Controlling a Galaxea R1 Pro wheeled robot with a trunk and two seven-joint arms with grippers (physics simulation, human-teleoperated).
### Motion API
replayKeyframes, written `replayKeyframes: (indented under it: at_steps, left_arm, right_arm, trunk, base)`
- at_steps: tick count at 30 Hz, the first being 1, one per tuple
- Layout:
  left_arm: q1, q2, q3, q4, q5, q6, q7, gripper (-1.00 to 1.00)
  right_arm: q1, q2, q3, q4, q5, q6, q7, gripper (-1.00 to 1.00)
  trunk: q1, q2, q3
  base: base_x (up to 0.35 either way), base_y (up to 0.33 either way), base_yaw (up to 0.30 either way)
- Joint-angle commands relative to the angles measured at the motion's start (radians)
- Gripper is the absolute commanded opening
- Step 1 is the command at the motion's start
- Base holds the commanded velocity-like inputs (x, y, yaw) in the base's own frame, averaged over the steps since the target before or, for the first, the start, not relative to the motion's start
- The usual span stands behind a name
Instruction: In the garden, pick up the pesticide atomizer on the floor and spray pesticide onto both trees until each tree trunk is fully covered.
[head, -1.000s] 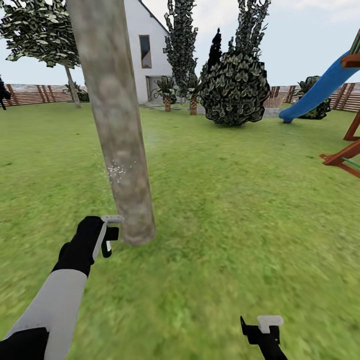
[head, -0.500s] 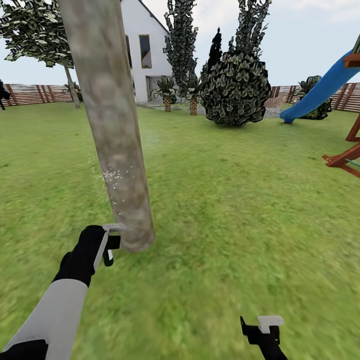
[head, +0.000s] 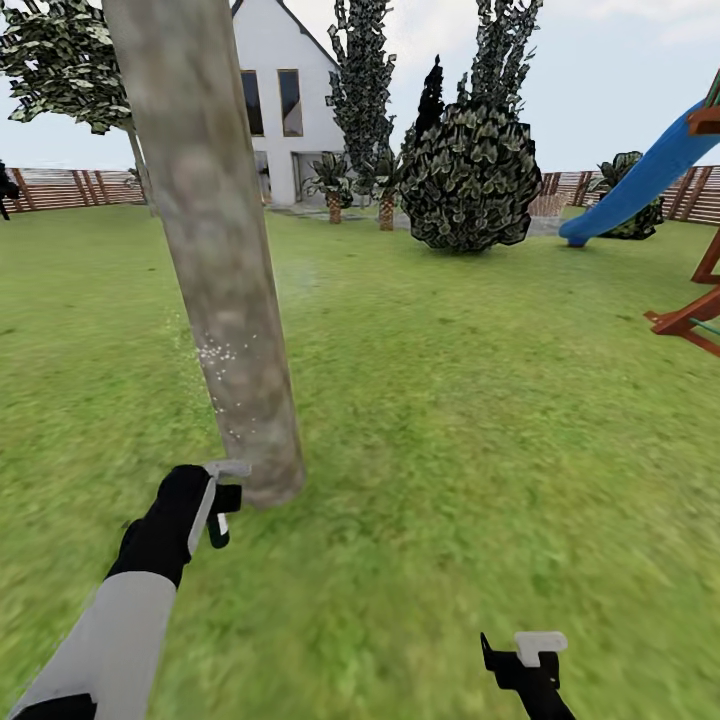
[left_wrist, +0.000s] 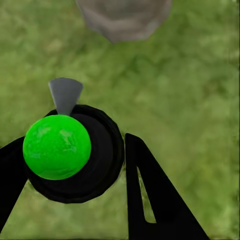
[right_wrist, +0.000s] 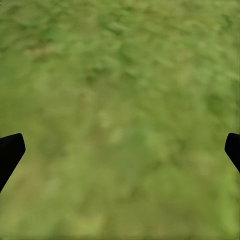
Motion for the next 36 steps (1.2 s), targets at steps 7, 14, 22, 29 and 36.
replayKeyframes:
  at_steps: [7, 14, 22, 29, 36]
  left_arm:
    - [0.002, 0.021, 0.009, -0.012, -0.015, -0.005, 0.005, -1.0]
    - [0.029, 0.039, 0.022, -0.008, -0.013, -0.106, -0.002, -1.0]
    - [0.034, 0.037, 0.052, -0.007, -0.01, -0.109, -0.006, -1.0]
    - [0.035, 0.027, 0.053, -0.008, -0.009, -0.11, -0.006, -1.0]
    - [0.035, 0.026, 0.054, -0.006, -0.009, -0.11, -0.006, -1.0]
  right_arm:
    - [0.0, 0.0, 0.0, 0.001, 0.0, 0.0, 0.0, 1.0]
    - [0.001, 0.0, 0.0, 0.001, 0.0, 0.0, 0.0, 1.0]
    - [0.0, 0.0, 0.0, 0.001, 0.0, 0.001, 0.0, 1.0]
    - [0.0, 0.0, 0.0, 0.001, 0.0, 0.001, 0.0, 1.0]
    - [0.0, 0.0, 0.0, 0.033, -0.001, 0.001, -0.002, 1.0]
  trunk:
    - [0.0, 0.0, 0.0]
    - [0.0, 0.0, 0.0]
    - [0.0, 0.0, 0.0]
    - [0.0, 0.0, 0.0]
    - [0.0, 0.0, 0.0]
  base:
    - [0.0, 0.0, 0.179]
    - [0.0, 0.0, 0.134]
    - [0.123, -0.193, 0.001]
    - [0.037, -0.266, 0.007]
    - [0.0, -0.273, 0.23]
